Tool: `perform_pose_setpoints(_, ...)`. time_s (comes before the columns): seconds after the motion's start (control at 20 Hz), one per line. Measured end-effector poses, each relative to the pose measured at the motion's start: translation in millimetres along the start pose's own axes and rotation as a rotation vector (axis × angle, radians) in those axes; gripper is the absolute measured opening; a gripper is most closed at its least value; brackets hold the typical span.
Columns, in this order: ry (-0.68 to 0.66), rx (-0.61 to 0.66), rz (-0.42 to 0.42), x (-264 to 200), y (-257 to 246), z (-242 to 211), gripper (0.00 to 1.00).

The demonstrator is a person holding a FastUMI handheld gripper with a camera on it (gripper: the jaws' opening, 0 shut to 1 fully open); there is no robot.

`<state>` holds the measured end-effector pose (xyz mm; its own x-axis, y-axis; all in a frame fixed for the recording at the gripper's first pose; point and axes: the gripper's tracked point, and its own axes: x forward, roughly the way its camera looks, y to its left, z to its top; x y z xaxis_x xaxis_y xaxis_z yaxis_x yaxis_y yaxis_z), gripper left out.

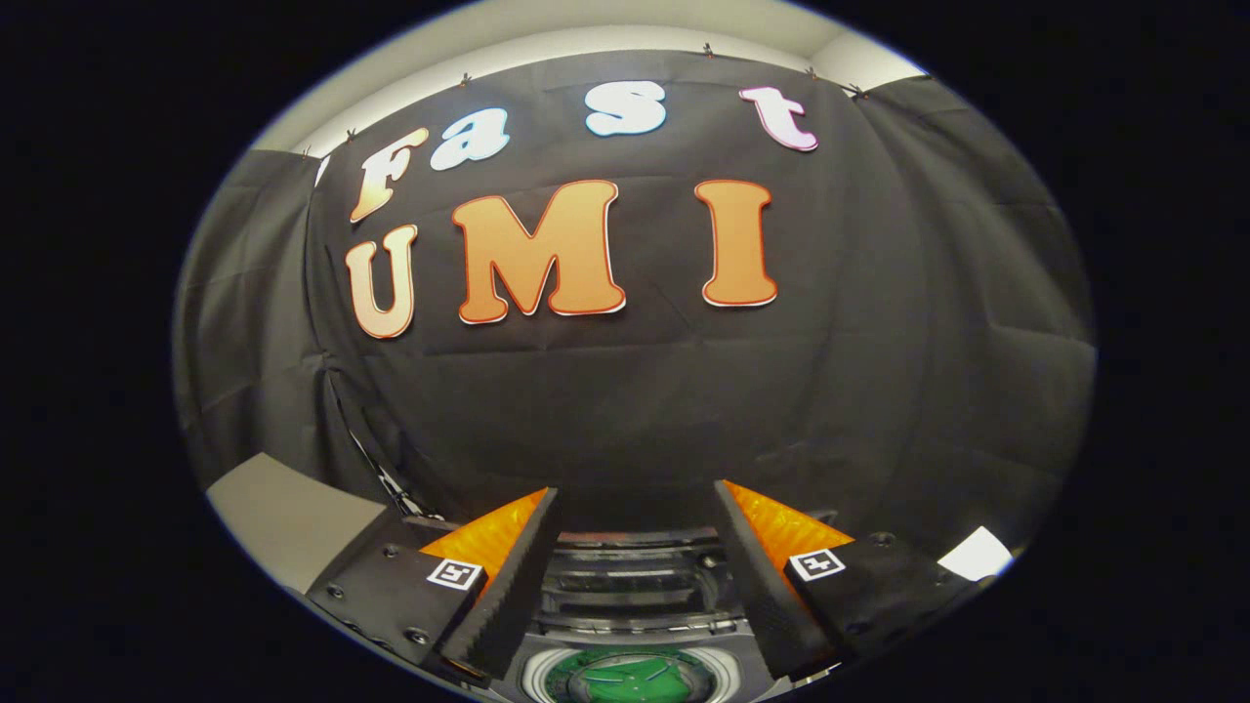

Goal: Put the clothes into the washing machine and then close the washing machine lid.

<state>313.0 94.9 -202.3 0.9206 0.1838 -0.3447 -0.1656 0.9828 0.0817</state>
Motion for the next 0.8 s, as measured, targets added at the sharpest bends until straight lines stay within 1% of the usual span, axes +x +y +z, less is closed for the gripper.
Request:
perform_pose_setpoints(0.1, 0.046, 0.007, -0.005, 30.2, -1.0, -8.7, 0.98)
perform_pose_setpoints(0.2, 0.095, -0.003, -0.030, 59.4, -8.6, -26.0, 0.99)
perform_pose_setpoints(0.3, 0.150, -0.015, -0.046, 86.2, -1.7, -40.8, 0.99)
perform_pose_setpoints(0.4, 0.195, -0.011, -0.059, 102.3, -2.7, -55.2, 0.99)
perform_pose_setpoints(0.5, 0.177, -0.025, -0.071, 106.4, -3.7, -54.6, 0.99)
perform_pose_setpoints(0.55, 0.175, -0.034, -0.069, 106.3, -3.3, -53.2, 0.97)
perform_pose_setpoints(0.6, 0.200, -0.045, -0.059, 103.2, -3.2, -58.8, 0.98)
perform_pose_setpoints(0.65, 0.171, -0.042, -0.059, 99.0, -1.7, -54.3, 0.98)
perform_pose_setpoints(0.7, 0.184, -0.040, -0.056, 99.5, -4.1, -58.1, 0.99)
perform_pose_setpoints(0.8, 0.160, -0.037, -0.047, 92.4, -4.7, -57.0, 0.98)
